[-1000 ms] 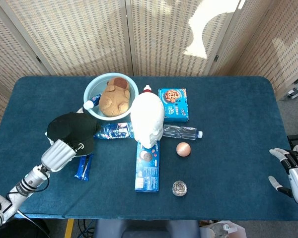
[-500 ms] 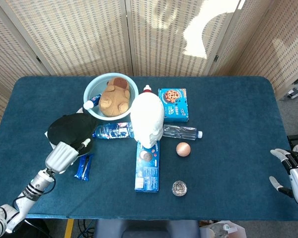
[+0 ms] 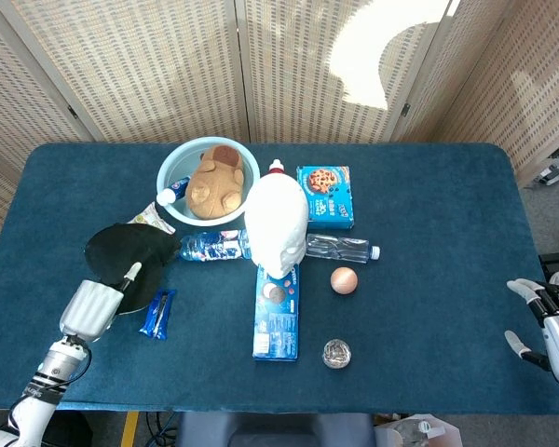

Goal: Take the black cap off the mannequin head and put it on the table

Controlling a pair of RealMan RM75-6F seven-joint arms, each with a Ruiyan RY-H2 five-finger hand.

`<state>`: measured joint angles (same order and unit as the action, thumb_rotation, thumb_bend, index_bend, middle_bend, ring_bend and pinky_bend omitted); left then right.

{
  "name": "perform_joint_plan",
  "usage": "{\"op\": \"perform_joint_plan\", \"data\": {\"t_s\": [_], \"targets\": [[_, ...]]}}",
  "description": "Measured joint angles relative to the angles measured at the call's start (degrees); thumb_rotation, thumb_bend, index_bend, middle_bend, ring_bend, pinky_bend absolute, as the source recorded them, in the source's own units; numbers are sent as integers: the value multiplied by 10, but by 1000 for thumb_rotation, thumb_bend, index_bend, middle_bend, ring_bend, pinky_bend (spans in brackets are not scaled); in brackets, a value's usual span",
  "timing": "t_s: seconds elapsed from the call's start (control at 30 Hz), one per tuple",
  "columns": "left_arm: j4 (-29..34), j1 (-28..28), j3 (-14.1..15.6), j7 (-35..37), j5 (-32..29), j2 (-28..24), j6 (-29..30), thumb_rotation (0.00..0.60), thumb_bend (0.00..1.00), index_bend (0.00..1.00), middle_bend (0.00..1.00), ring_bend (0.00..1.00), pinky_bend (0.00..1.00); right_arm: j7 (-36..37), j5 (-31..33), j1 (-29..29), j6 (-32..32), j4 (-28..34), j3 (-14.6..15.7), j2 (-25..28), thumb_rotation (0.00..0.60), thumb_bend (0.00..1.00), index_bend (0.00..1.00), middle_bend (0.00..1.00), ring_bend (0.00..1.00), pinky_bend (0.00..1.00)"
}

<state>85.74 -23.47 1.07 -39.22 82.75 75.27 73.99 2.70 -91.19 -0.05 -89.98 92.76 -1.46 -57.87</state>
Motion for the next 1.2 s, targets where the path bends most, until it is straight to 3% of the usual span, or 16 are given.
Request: {"op": "perform_joint_plan", "data": {"t_s": [0.17,0.3,0.4,0.6,0.97,1.2], "targets": [[62,25,3,-27,-32,-28,-3,600,90,0,551,624,915,1,-1,2,1,-1,-1,-2,600,247,240,240,174,197],[75,31,6,-43,-47,-31,-7,600,4,0,393,458,719,1,-3,2,-1,0,-1,-1,600,247,240,240,174,198],[89,33,4,-58,-62,-32,-10,600,0,0,292,363,623,2,-3,1,-4,0,-1,-1,600,247,239,240,174,197],[109,41,-3,-87,-67,-34,15,600,0,0,247,335,606,4,-1,-3,-6,-2,1,0,600,247,239,240,174,197],[132,88,-20,54,-49,-62,92,600,0,0,238,314,502,-3,-2,3,7,-1,3,5,600,247,239,240,174,197],[150,138,-24,136,-57,-94,136,600,0,0,141,181,305,-3,-22,15,24,-5,9,4,600,256,239,240,174,198]]}}
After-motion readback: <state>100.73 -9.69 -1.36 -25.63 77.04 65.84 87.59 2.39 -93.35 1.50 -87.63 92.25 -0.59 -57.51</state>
